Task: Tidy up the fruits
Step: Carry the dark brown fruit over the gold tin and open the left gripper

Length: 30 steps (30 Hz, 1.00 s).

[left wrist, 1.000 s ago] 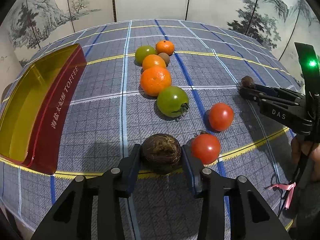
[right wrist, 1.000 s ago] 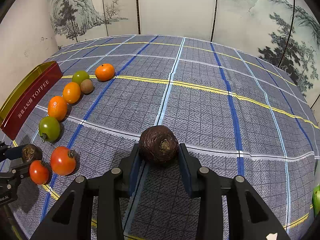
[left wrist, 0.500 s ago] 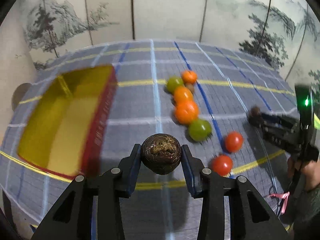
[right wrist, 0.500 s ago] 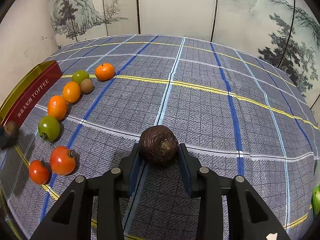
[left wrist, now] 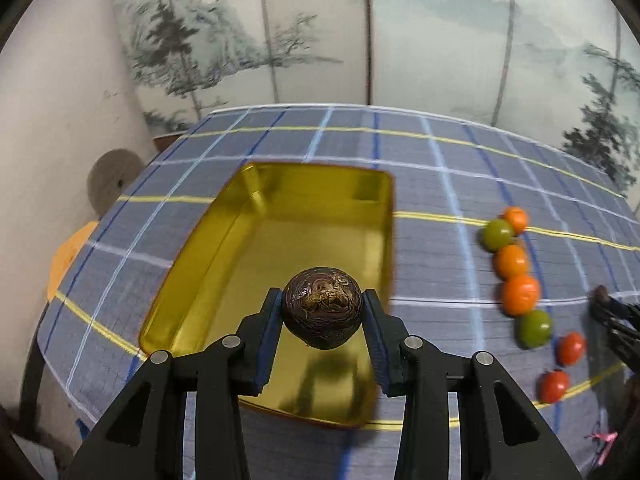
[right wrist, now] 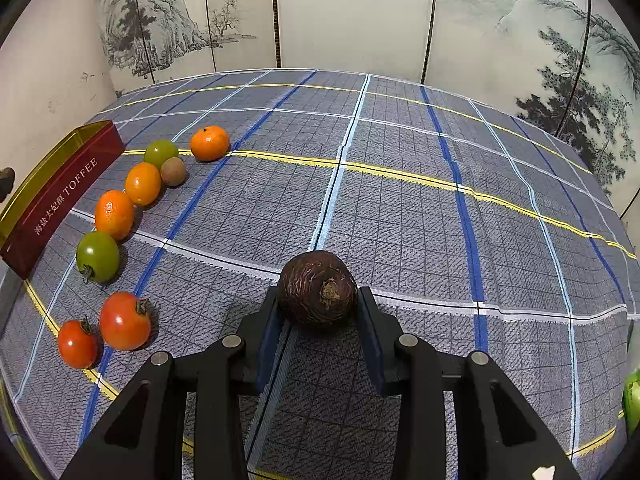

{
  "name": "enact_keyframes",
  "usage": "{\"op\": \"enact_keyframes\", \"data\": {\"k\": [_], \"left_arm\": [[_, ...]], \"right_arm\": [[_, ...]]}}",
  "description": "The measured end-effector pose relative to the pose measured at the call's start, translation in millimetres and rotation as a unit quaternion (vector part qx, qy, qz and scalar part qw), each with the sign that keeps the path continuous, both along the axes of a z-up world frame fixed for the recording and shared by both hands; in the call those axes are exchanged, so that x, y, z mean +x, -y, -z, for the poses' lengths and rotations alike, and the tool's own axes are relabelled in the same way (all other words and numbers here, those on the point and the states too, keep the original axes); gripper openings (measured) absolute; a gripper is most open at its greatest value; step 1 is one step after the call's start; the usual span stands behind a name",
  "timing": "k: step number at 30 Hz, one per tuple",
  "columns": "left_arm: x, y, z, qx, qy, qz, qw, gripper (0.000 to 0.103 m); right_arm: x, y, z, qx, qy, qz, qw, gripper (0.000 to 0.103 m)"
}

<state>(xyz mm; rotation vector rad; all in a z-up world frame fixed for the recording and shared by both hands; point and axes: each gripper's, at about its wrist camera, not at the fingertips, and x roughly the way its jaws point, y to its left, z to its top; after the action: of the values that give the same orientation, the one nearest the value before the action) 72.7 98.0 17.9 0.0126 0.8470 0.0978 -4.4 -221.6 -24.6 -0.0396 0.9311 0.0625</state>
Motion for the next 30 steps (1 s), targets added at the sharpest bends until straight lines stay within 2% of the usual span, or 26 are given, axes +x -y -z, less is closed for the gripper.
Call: {"op": "enact_keyframes", "data": {"k": [14, 30], "left_arm": [[8, -2, 37, -0.011, -0.044, -0.012, 0.9989, 0.041], [6, 14, 40, -0.022, -0.050, 0.000, 0.9985, 0.041]], "right_arm": [[0, 0, 0, 0.000, 0.000, 0.000, 1.000, 0.034], [0, 0, 0, 0.000, 0.000, 0.000, 1.000, 0.034]]}}
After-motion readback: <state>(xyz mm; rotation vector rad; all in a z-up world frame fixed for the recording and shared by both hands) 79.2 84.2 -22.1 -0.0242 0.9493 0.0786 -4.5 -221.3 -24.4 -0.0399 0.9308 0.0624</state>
